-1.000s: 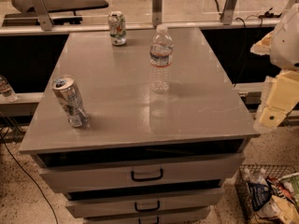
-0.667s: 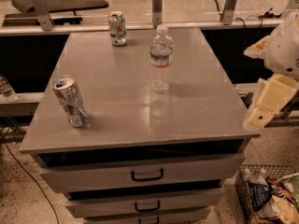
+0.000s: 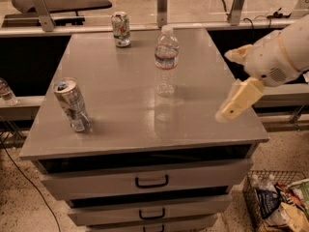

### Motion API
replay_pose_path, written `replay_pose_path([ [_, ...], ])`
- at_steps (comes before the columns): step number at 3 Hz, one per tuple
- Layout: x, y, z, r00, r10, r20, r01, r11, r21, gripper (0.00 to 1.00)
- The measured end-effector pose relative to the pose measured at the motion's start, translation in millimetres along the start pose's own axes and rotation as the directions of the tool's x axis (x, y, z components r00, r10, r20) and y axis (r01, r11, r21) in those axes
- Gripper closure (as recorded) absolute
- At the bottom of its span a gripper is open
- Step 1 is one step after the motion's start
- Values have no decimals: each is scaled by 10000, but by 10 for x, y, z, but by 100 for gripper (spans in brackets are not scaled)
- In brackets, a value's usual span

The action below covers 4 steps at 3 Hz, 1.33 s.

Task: Knock water bottle over

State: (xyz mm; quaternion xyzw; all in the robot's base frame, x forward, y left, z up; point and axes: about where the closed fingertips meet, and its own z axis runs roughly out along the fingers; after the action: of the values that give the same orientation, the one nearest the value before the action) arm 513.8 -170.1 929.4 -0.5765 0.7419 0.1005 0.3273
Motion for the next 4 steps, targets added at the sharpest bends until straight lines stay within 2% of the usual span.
replay_pose_path([
  [1, -273, -217, 376, 9827, 83, 1848, -54, 9999, -164, 0],
  [2, -578, -424, 683, 9443, 197, 3285, -100, 9995, -313, 0],
  [3, -853, -543, 929, 8981, 569, 4361, -273, 9969, -738, 0],
  [4, -1005, -570, 1136, 8552, 1251, 5029, -615, 9881, -1412, 16],
])
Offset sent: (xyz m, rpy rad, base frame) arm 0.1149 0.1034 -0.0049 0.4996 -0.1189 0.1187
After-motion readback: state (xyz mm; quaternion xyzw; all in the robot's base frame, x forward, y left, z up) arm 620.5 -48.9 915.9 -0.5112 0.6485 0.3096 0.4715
